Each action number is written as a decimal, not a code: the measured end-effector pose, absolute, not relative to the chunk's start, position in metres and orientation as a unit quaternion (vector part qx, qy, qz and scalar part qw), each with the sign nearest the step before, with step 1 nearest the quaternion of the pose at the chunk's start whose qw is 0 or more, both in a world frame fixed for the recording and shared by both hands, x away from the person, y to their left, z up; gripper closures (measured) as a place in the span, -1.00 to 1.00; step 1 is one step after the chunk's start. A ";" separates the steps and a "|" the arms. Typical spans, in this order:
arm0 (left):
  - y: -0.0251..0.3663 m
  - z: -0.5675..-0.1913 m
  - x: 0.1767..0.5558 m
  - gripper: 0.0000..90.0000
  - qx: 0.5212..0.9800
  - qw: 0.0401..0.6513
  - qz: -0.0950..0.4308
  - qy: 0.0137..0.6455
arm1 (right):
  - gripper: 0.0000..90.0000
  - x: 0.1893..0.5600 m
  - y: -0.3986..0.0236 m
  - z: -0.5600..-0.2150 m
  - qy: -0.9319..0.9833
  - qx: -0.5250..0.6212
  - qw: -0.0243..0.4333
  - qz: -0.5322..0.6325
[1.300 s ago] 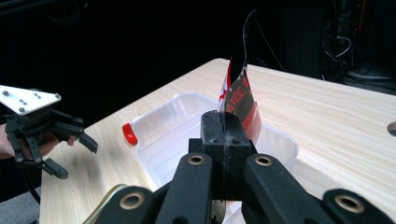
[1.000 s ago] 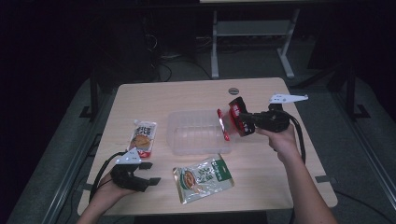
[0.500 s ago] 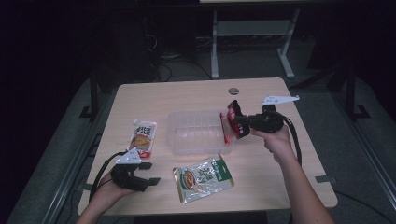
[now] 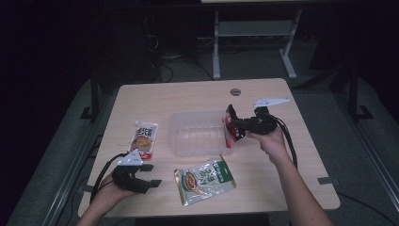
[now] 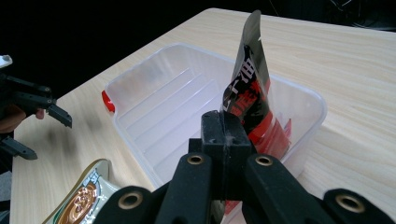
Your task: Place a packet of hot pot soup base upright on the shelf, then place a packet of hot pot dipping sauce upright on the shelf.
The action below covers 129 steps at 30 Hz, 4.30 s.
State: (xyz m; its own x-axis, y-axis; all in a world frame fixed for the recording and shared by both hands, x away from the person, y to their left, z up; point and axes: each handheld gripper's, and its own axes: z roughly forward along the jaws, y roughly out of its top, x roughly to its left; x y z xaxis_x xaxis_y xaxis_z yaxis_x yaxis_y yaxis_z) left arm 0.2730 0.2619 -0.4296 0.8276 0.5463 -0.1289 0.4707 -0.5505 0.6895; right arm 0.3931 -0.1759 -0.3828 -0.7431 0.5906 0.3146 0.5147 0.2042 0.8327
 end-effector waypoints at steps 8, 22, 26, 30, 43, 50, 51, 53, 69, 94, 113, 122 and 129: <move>0.262 -0.431 0.273 -0.33 0.879 0.375 0.049 0.289 | 0.51 0.394 -0.176 -0.385 0.776 0.364 0.041 0.513; 0.266 -0.430 0.274 -0.34 0.877 0.375 0.048 0.297 | -0.44 0.378 -0.182 -0.377 0.794 0.349 0.070 0.493; 0.268 -0.429 0.274 -0.35 0.877 0.375 0.052 0.296 | -0.56 0.371 -0.188 -0.376 0.797 0.351 0.081 0.485; 0.269 -0.428 0.274 -0.35 0.876 0.377 0.053 0.297 | -0.61 0.363 -0.196 -0.379 0.801 0.353 0.087 0.475; 0.272 -0.429 0.274 -0.35 0.875 0.374 0.055 0.303 | -0.64 0.326 -0.217 -0.400 0.815 0.355 0.088 0.450; 0.275 -0.429 0.276 -0.34 0.870 0.370 0.057 0.319 | -0.64 0.307 -0.223 -0.417 0.818 0.361 0.090 0.438; 0.276 -0.429 0.276 -0.34 0.872 0.368 0.058 0.317 | -0.64 0.304 -0.224 -0.420 0.818 0.365 0.090 0.435; 0.276 -0.429 0.277 -0.34 0.869 0.367 0.060 0.326 | -0.64 0.297 -0.226 -0.426 0.818 0.369 0.086 0.433; 0.296 -0.411 0.312 0.57 0.843 0.357 0.118 0.384 | -0.63 0.289 -0.227 -0.442 0.827 0.372 0.076 0.416; 0.298 -0.417 0.390 1.00 0.814 0.322 0.169 0.453 | -0.63 0.292 -0.228 -0.445 0.828 0.372 0.076 0.411; 0.317 -0.452 0.447 1.00 0.793 0.291 0.182 0.504 | -0.62 0.292 -0.229 -0.447 0.831 0.376 0.066 0.405; 0.295 -0.453 0.443 1.00 0.829 0.292 0.161 0.449 | -0.62 0.292 -0.227 -0.448 0.833 0.373 0.065 0.404; 0.278 -0.449 0.433 1.00 0.855 0.292 0.128 0.409 | -0.62 0.292 -0.228 -0.448 0.832 0.371 0.067 0.406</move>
State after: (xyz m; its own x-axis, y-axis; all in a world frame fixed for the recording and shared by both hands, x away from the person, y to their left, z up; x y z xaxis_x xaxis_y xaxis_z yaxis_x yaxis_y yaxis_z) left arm 0.4326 0.2778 -0.4492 0.6328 0.7740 -0.0211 0.6249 -0.4944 0.6042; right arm 0.2922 -0.2284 -0.4479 -0.7155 0.6725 0.1894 0.5631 0.3947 0.7260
